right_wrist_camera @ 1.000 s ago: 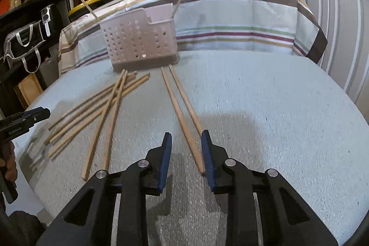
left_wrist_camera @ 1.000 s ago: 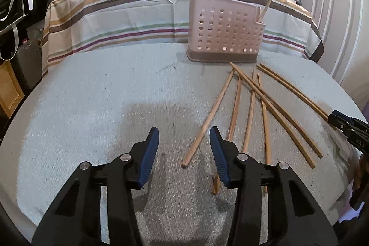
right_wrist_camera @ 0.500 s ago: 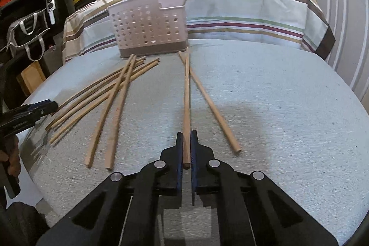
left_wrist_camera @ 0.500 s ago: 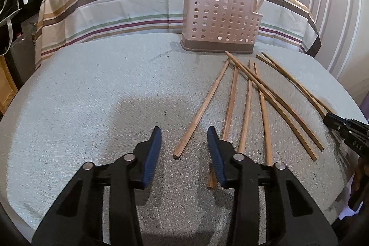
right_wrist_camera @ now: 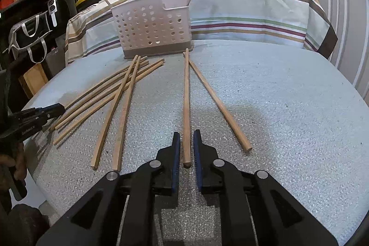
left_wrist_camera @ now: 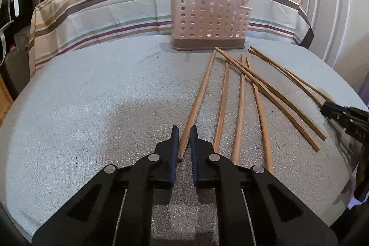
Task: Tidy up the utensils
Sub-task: 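Grasp another chopstick with the left tool while the right tool holds its chopstick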
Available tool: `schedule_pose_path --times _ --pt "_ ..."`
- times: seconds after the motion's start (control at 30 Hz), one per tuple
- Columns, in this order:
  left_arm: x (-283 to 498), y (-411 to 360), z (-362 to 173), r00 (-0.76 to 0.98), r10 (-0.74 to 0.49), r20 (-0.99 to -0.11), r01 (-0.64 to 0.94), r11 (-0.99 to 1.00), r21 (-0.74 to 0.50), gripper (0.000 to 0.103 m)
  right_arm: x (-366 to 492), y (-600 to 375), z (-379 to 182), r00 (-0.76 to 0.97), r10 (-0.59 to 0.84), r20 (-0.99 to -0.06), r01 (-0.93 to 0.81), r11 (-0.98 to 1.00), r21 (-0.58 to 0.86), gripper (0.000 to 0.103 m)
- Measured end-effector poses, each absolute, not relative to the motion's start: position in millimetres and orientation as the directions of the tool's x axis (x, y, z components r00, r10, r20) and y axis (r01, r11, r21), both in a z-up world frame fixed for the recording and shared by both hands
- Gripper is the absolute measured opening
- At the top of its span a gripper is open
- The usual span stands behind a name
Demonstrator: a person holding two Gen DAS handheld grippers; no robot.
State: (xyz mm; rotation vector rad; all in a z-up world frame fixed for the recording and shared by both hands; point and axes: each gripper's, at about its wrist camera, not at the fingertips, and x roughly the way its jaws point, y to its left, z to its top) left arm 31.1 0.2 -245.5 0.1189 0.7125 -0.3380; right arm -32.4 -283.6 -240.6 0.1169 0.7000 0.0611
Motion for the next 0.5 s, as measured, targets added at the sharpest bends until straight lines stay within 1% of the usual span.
schedule_pose_path --times 0.07,0.2,0.33,0.43,0.5 --pt "28.9 -0.7 -244.6 0.714 -0.259 -0.65 0.347 0.938 0.007 0.01 -33.1 -283.5 -240.8 0.764 0.103 -0.637 -0.02 0.99 0.136 0.008" --pt "27.7 -1.5 -245.3 0.715 -0.259 -0.649 0.348 0.937 0.01 0.009 -34.6 -282.2 -241.0 0.768 0.104 -0.632 -0.018 0.99 0.141 0.008" --pt "28.3 2.4 -245.9 0.71 -0.262 -0.654 0.335 0.942 -0.013 0.01 -35.5 -281.2 -241.2 0.77 0.104 -0.63 -0.018 0.99 0.141 0.008" --pt "27.4 4.3 -246.9 0.712 -0.259 -0.653 0.326 0.945 -0.02 0.013 -36.2 -281.2 -241.0 0.771 0.107 -0.627 -0.017 0.989 0.148 0.008" --pt "26.1 3.4 -247.2 0.714 -0.256 -0.652 0.327 0.945 -0.013 0.018 -36.5 -281.0 -241.1 0.773 0.107 -0.626 -0.017 0.989 0.148 0.008"
